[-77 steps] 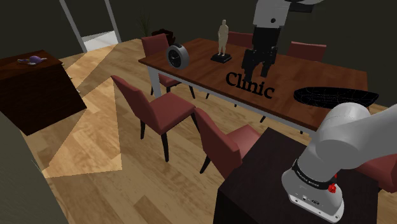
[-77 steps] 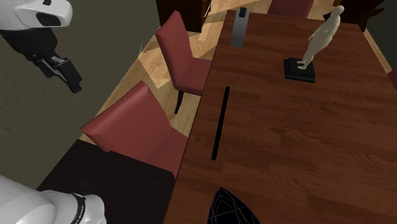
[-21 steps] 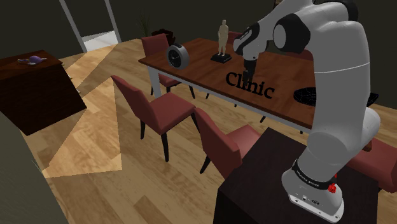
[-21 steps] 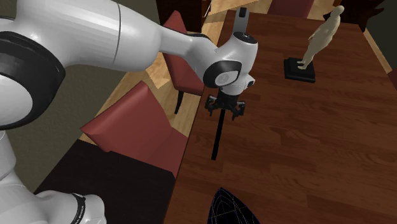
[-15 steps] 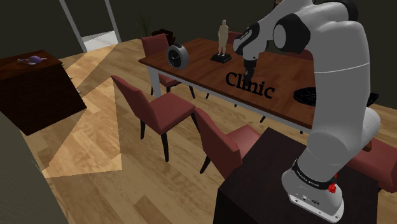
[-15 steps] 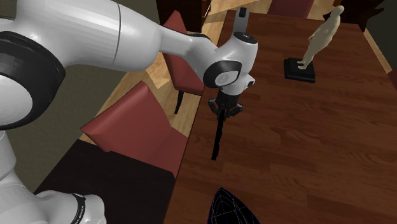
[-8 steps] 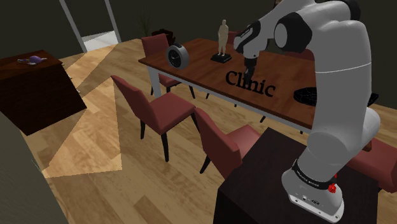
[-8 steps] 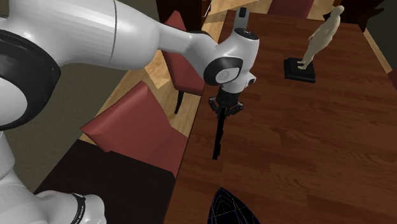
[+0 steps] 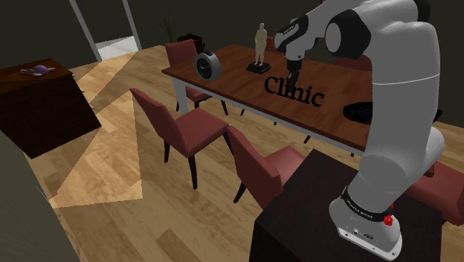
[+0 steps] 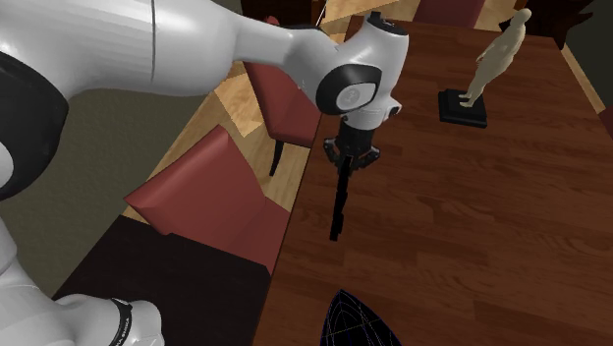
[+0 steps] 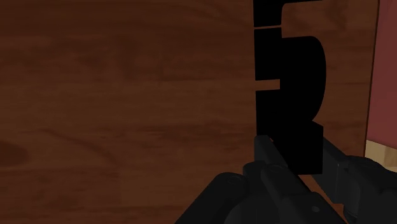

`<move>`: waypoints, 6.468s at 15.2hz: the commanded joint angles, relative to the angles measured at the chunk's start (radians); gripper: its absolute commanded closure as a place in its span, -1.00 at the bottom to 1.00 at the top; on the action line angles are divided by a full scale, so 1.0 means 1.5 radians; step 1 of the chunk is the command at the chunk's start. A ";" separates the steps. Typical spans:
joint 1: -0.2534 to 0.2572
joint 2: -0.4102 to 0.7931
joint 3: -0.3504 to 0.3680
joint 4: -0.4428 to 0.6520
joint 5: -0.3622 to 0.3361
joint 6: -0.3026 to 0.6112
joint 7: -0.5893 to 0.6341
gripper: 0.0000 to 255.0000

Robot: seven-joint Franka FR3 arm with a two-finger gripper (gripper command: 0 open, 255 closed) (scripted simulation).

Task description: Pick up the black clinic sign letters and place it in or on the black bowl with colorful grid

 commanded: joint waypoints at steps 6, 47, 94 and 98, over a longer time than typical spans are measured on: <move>0.003 -0.025 -0.006 0.030 -0.012 -0.053 0.006 1.00; -0.136 -0.283 -0.168 -0.150 -0.164 -0.081 -0.262 1.00; -0.247 -0.211 -0.250 -0.142 -0.120 -0.022 -0.464 -1.00; -0.247 -0.211 -0.250 -0.142 -0.120 -0.022 -0.464 -1.00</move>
